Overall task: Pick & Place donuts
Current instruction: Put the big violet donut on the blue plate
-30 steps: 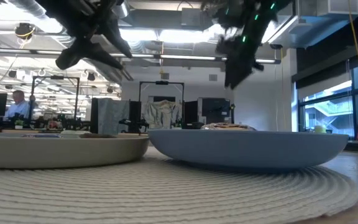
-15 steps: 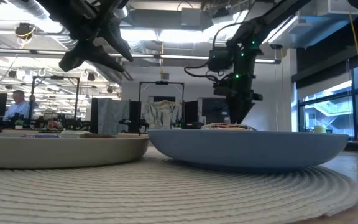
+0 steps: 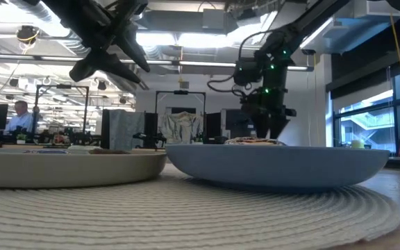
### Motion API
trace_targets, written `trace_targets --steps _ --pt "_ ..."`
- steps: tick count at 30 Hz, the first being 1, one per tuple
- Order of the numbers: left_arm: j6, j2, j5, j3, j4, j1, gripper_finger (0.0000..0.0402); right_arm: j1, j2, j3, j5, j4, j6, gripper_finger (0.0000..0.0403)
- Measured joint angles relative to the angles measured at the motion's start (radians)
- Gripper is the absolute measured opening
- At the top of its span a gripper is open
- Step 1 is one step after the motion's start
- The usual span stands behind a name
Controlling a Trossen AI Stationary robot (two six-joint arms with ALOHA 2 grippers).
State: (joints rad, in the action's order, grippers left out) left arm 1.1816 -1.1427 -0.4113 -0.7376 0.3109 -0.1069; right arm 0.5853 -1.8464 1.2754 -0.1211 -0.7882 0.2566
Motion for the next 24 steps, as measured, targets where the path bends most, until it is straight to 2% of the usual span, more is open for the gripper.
trace_targets --steps 3,7,12,16,24 --pt "-0.001 0.000 0.007 0.000 0.000 0.006 0.0128 0.012 0.000 -0.053 0.012 0.042 0.002 0.0247" --pt "-0.002 0.000 -0.042 0.000 0.000 0.006 0.0129 0.021 0.000 -0.096 0.018 0.079 0.001 0.0248" --pt "-0.002 0.000 -0.057 0.000 0.000 0.006 0.0128 0.021 0.000 -0.133 0.018 0.128 0.000 0.0238" --pt "-0.001 0.000 -0.058 0.000 0.000 0.005 0.0129 0.020 0.000 -0.148 0.020 0.165 -0.004 0.0203" --pt "-0.001 0.000 -0.050 0.000 0.000 0.005 0.0129 0.020 0.001 -0.149 0.036 0.171 -0.081 0.0106"
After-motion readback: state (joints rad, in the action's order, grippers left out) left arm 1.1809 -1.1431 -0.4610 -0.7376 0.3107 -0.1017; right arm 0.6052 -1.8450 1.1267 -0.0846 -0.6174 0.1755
